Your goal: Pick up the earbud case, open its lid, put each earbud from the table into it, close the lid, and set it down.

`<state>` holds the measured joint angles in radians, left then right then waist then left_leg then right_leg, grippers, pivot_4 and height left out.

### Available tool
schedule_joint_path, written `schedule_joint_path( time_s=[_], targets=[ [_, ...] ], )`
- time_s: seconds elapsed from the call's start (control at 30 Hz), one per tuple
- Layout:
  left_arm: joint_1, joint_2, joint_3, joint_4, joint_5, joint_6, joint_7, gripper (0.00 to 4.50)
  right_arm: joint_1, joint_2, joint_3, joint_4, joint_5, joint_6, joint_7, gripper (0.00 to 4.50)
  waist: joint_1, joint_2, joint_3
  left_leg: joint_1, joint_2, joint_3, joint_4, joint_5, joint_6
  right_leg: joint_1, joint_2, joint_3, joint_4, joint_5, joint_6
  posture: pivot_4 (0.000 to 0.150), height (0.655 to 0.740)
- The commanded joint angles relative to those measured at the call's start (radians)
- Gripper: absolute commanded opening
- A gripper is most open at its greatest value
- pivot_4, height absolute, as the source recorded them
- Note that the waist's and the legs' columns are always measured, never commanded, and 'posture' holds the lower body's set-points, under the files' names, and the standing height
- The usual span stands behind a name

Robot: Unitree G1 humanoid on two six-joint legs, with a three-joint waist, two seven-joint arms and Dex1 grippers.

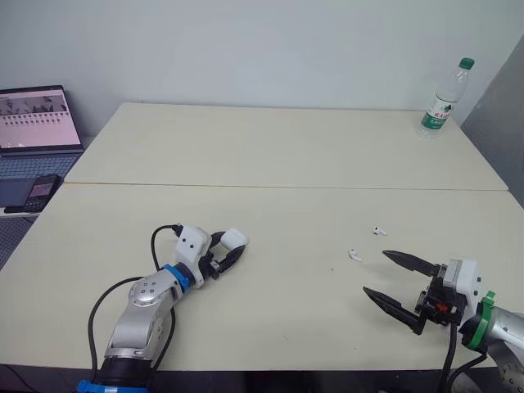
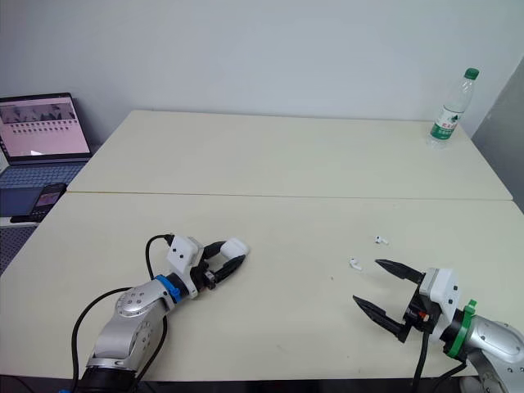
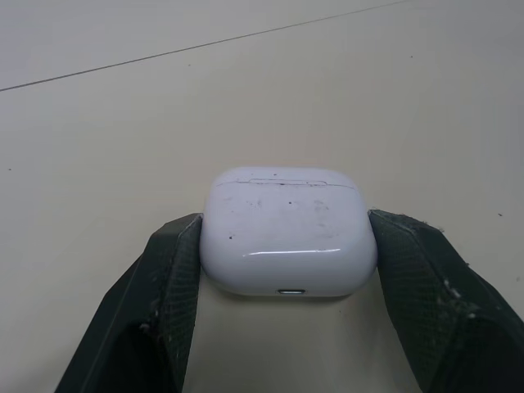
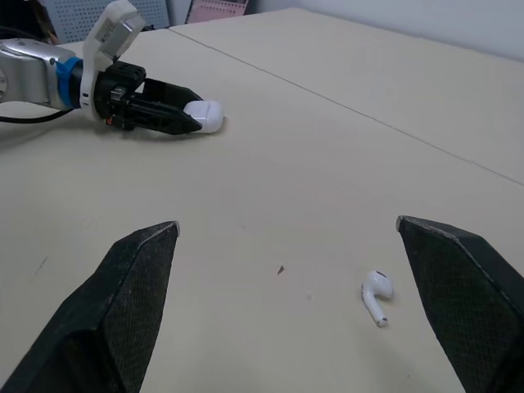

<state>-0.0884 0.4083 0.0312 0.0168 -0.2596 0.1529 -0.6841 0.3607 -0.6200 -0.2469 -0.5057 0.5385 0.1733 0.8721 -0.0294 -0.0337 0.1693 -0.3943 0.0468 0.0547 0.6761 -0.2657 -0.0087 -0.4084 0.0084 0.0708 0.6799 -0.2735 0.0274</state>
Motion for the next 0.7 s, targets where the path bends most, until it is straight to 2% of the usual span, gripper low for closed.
schedule_joint_path(
  time_s=[0.03, 0.2, 0.37, 0.53, 0.63, 0.7],
  targets=[
    [-0.04, -0.018, -0.006, -0.059, -0.021, -0.01, -0.002, 2.79, -0.053, 0.0, -0.009, -0.133, 0.152, 0.243, -0.194, 4.49, 0.0, 0.0, 0.0, 0.0, 0.0, 0.0, 0.0, 0.0, 0.0, 0.0, 0.0, 0.0, 0.0, 0.0, 0.0, 0.15, 0.7362],
    [-0.143, -0.065, -0.015, -0.115, -0.098, 0.008, -0.043, 2.79, -0.216, -0.03, 0.005, -0.218, 0.408, 0.554, -0.425, 4.49, 0.0, -0.001, 0.0, -0.002, 0.0, -0.001, 0.001, 0.0, 0.0, 0.0, 0.0, 0.0, 0.0, 0.001, 0.0, 0.15, 0.7362],
    [-0.235, -0.097, -0.078, -0.14, -0.15, 0.006, -0.143, 2.79, -0.449, -0.088, 0.026, -0.142, 0.764, 0.789, -0.668, 4.49, -0.002, -0.001, 0.0, -0.004, -0.001, -0.001, 0.001, 0.0, 0.0, -0.001, 0.004, 0.0, -0.001, 0.002, -0.002, 0.15, 0.7362],
    [-0.298, -0.134, -0.138, -0.113, -0.154, -0.025, -0.212, 2.79, -0.639, -0.107, 0.09, 0.003, 1.095, 0.834, -0.922, 4.49, -0.002, -0.002, 0.001, -0.005, -0.002, -0.002, 0.0, 0.0, 0.0, -0.002, 0.005, 0.0, -0.002, 0.002, -0.002, 0.15, 0.7362],
    [-0.332, -0.162, -0.164, -0.091, -0.147, -0.045, -0.234, 2.79, -0.732, -0.089, 0.154, 0.106, 1.291, 0.794, -1.084, 4.49, -0.003, -0.003, 0.001, -0.006, -0.001, -0.002, 0.0, 0.0, 0.0, -0.002, 0.006, 0.0, -0.002, 0.002, -0.001, 0.15, 0.7362],
    [-0.341, -0.17, -0.167, -0.078, -0.142, -0.057, -0.242, 2.79, -0.761, -0.083, 0.182, 0.129, 1.37, 0.773, -1.144, 4.49, -0.003, -0.003, 0.002, -0.006, -0.001, -0.002, 0.001, 0.0, 0.0, -0.002, 0.006, 0.001, -0.002, 0.002, -0.001, 0.15, 0.7362]
  ],
)
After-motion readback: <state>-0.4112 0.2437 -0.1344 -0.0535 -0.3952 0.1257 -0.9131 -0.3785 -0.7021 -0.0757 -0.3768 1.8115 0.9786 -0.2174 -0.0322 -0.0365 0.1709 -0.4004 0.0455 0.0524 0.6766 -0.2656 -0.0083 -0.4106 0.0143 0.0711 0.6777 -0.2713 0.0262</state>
